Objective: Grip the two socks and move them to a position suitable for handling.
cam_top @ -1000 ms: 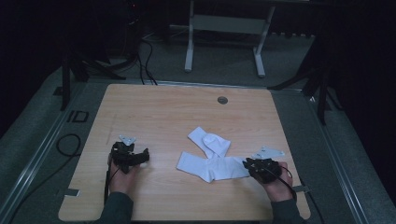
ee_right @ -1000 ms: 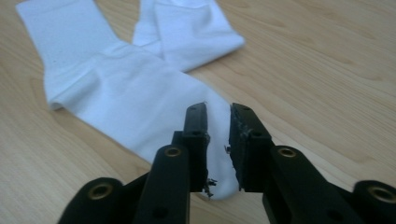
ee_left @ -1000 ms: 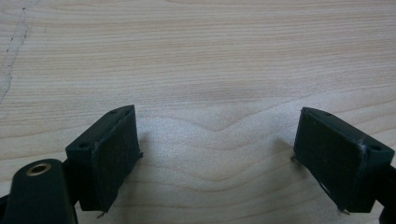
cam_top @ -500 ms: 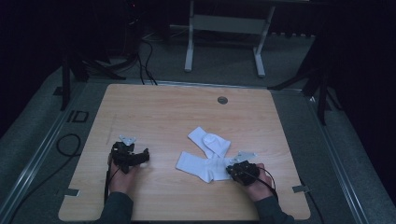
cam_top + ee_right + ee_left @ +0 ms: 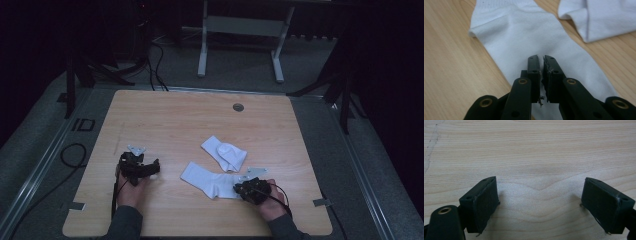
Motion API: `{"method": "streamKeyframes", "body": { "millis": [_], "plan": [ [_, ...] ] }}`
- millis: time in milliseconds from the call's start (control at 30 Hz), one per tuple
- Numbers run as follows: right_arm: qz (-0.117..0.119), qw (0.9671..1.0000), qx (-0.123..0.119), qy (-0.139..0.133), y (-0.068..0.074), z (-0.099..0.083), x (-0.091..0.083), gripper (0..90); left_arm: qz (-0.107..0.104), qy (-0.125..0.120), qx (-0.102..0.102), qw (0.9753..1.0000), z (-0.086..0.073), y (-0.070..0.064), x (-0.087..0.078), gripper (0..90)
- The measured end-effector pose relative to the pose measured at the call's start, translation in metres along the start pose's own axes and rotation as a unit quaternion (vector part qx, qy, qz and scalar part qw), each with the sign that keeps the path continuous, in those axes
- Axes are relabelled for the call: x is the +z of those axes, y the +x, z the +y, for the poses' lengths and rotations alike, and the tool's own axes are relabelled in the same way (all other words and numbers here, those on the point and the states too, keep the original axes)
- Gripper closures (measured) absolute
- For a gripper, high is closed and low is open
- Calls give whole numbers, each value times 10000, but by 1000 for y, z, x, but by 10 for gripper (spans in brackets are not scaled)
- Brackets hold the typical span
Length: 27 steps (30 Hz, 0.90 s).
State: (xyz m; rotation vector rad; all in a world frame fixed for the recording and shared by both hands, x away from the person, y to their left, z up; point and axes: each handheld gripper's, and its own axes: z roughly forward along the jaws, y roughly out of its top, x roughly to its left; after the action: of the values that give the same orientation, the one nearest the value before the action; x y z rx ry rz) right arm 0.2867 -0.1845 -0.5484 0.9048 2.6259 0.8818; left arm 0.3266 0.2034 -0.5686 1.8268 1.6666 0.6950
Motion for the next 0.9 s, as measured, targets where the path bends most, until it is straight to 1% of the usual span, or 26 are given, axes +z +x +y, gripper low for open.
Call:
{"method": "streamKeyframes", "body": {
  "millis": [67,133,233,367,500,533,567,600,633,667,700,800,867,900],
  "plan": [
    [73,10000,-32,2,3,2,2,828,0,-1,0,10000,0,0,0,139],
    [85,10000,-36,11,4,3,2,822,-1,-1,1,10000,0,0,0,138],
    [171,9998,-94,25,8,7,4,807,-1,-1,0,10000,0,0,0,138],
    [177,9997,-159,-14,7,14,5,804,-1,-1,0,10000,0,0,0,138],
    [43,9998,-119,-155,-2,28,3,807,-1,-3,0,10000,0,0,0,138],
    [-86,9997,-122,-182,-8,36,3,809,0,-1,2,10000,0,0,0,138],
    [-86,9997,-122,-182,-8,36,3,809,-1,-3,0,10000,0,0,0,138],
    [-154,9996,-123,-196,-12,40,4,809,0,-1,2,10000,0,0,0,138],
    [-225,9994,-116,-230,-16,45,4,809,0,0,2,10000,0,0,0,138],
    [-323,9991,-48,-258,-22,52,6,804,-1,-5,-4,10000,0,0,0,138],
    [-323,9991,-48,-258,-22,52,6,804,-1,-5,-4,10000,0,0,0,138],
    [-431,9987,22,-289,-31,65,11,783,-1,-5,-5,10000,0,0,0,138],
    [-501,9984,-3,-257,-38,78,19,757,-2,-6,-9,10000,0,0,0,138],
    [-501,9984,-3,-257,-38,78,19,757,-1,-3,-6,10000,0,0,0,138]
  ]
}}
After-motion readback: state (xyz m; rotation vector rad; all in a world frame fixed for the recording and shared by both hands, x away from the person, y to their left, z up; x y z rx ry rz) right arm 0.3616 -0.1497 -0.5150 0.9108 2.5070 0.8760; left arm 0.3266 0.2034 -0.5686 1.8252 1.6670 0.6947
